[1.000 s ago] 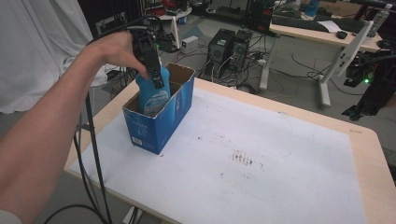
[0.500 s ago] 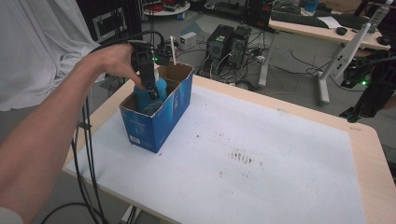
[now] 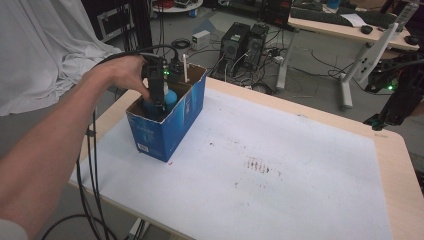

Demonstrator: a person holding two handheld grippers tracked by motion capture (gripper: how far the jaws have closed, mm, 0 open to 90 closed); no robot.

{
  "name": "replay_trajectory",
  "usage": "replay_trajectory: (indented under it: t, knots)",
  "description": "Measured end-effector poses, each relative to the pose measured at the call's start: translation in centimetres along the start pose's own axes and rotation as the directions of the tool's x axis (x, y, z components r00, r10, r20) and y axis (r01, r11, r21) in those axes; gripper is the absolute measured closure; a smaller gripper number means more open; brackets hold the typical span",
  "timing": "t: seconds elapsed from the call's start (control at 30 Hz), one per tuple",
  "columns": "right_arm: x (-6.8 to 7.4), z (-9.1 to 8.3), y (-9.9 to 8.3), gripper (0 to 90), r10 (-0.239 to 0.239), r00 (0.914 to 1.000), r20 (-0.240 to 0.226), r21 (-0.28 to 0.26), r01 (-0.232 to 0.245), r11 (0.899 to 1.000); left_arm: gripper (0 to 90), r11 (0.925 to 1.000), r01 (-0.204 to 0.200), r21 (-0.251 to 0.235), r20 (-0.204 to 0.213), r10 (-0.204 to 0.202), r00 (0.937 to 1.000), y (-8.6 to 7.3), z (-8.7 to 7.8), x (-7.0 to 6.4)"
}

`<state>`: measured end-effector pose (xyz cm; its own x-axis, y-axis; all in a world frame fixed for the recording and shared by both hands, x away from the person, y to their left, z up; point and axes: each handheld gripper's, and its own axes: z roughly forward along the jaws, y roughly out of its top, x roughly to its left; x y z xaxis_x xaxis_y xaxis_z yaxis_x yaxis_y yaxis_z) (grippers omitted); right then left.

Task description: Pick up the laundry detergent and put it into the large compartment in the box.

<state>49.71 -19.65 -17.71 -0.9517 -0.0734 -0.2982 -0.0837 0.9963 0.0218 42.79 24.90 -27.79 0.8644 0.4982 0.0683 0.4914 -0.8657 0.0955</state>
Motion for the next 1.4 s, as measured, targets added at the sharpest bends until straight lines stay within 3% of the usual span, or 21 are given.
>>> replay_trajectory:
  t: [1.03, 1.4]
  knots:
    - [-0.04, 0.05, 0.03, 11.2, 0.007, 1.0, -0.005, -0.008, -0.007, 1.0, 37.6, 0.9997, 0.003, -0.023, 0.012, -0.002, 0.9999, 0.24, 0.37, 0.27]
    - [-0.02, 0.13, 0.04, 11.2, 0.008, 0.9999, -0.009, -0.005, -0.008, 1.0, 33.1, 0.9987, 0.041, -0.032, 0.024, -0.04, 0.9989, 0.02, 0.16, 0.51]
